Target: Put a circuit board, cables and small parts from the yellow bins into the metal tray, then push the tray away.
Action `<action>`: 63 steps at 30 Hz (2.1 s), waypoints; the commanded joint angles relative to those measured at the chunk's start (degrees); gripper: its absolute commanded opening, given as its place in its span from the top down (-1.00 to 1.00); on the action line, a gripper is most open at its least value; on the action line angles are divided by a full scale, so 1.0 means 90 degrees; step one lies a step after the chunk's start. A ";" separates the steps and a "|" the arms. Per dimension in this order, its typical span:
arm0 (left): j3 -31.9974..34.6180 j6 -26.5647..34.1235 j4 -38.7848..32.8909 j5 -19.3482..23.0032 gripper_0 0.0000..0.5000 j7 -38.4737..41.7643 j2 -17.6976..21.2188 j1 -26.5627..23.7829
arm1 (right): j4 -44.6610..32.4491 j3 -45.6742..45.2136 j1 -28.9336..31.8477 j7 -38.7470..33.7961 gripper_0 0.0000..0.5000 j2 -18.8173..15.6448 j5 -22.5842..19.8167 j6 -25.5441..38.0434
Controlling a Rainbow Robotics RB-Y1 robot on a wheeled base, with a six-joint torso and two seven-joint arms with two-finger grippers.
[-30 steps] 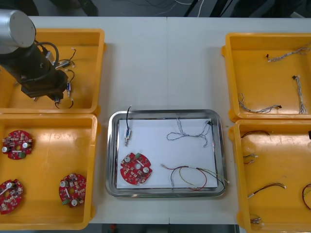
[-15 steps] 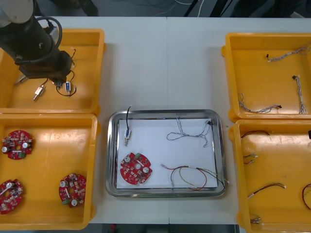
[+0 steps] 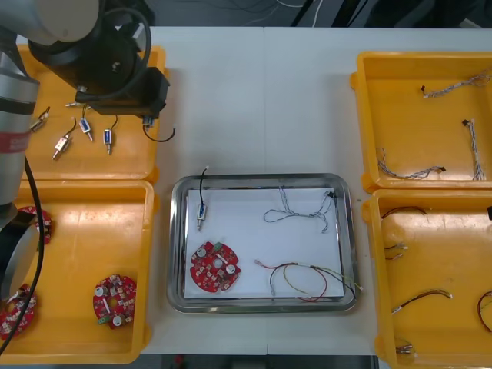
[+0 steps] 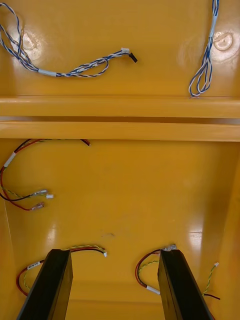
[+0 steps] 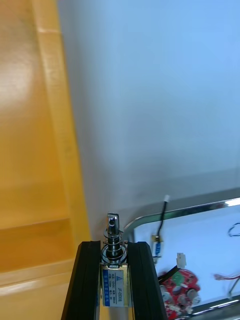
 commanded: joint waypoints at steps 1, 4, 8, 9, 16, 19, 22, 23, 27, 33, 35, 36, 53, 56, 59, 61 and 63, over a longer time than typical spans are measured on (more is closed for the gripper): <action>-0.0527 0.0052 -0.0441 -0.0052 1.00 0.1219 -0.0328 -0.0314 | -0.0207 0.0052 0.0068 -0.0218 -1.00 0.0041 -0.0051 0.0018; -0.0820 0.0052 -0.0578 -0.0042 1.00 0.1492 -0.0465 -0.0314 | -0.0207 0.0043 0.0059 -0.0228 -1.00 0.0041 -0.0051 0.0018; -0.1279 0.0052 -0.0646 -0.0032 1.00 0.1912 -0.0670 -0.0265 | -0.0207 0.0033 0.0068 -0.0238 -1.00 0.0041 -0.0041 0.0018; -0.1445 0.0052 -0.0646 -0.0042 1.00 0.2010 -0.0709 -0.0236 | -0.0207 0.0033 0.0068 -0.0238 -1.00 0.0041 -0.0041 0.0018; -0.2314 0.0052 -0.0646 -0.0032 1.00 0.2420 -0.0778 -0.0099 | -0.0207 0.0043 0.0068 -0.0257 -1.00 0.0041 -0.0041 0.0018; -0.2588 0.0037 -0.0646 -0.0032 1.00 0.2449 -0.0778 -0.0011 | -0.0207 0.0043 0.0068 -0.0257 -1.00 0.0041 -0.0041 0.0018; -0.2783 -0.0051 -0.0646 -0.0032 1.00 0.2498 -0.0768 0.0067 | -0.0207 0.0043 0.0059 -0.0267 -1.00 0.0041 -0.0041 0.0018; -0.2832 -0.0100 -0.0646 -0.0042 1.00 0.2517 -0.0768 0.0096 | -0.0207 0.0043 0.0068 -0.0257 -1.00 0.0041 -0.0041 0.0018; -0.3105 -0.0324 -0.0597 -0.0100 1.00 0.2547 -0.0719 0.0233 | -0.0207 0.0033 0.0068 -0.0257 -1.00 0.0041 -0.0041 0.0018; -0.3437 -0.0656 -0.0295 -0.0169 1.00 0.2576 -0.0661 0.0272 | -0.0217 0.0033 0.0068 -0.0257 -1.00 0.0041 -0.0031 0.0018; -0.3506 -0.0764 -0.0168 -0.0188 1.00 0.2566 -0.0670 0.0292 | -0.0207 0.0043 0.0068 -0.0257 -1.00 0.0032 -0.0022 0.0018; -0.3564 -0.0852 -0.0090 -0.0208 1.00 0.2576 -0.0670 0.0301 | -0.0207 0.0043 0.0068 -0.0267 -1.00 0.0041 -0.0022 0.0018; -0.4150 -0.1516 0.0311 -0.0432 0.99 0.2586 -0.0573 0.0467 | -0.0207 0.0033 0.0068 -0.0589 -1.00 0.0041 0.0027 0.0018; -0.4150 -0.1545 0.0311 -0.0432 0.99 0.2566 -0.0534 0.0487 | -0.0207 0.0033 0.0059 -0.0628 -1.00 0.0041 0.0008 0.0018; -0.4150 -0.1545 0.0311 -0.0432 0.82 0.2586 -0.0534 0.0506 | -0.0207 0.0033 0.0068 -0.0638 -1.00 0.0041 0.0008 0.0018; -0.4150 -0.1545 0.0311 -0.0432 0.14 0.2595 -0.0524 0.0506 | -0.0207 0.0033 0.0068 -0.0658 -1.00 0.0041 0.0008 0.0018; -0.4150 -0.1545 0.0311 -0.0432 -0.56 0.2615 -0.0524 0.0506 | -0.0207 0.0033 0.0068 -0.0667 -1.00 0.0041 0.0008 0.0018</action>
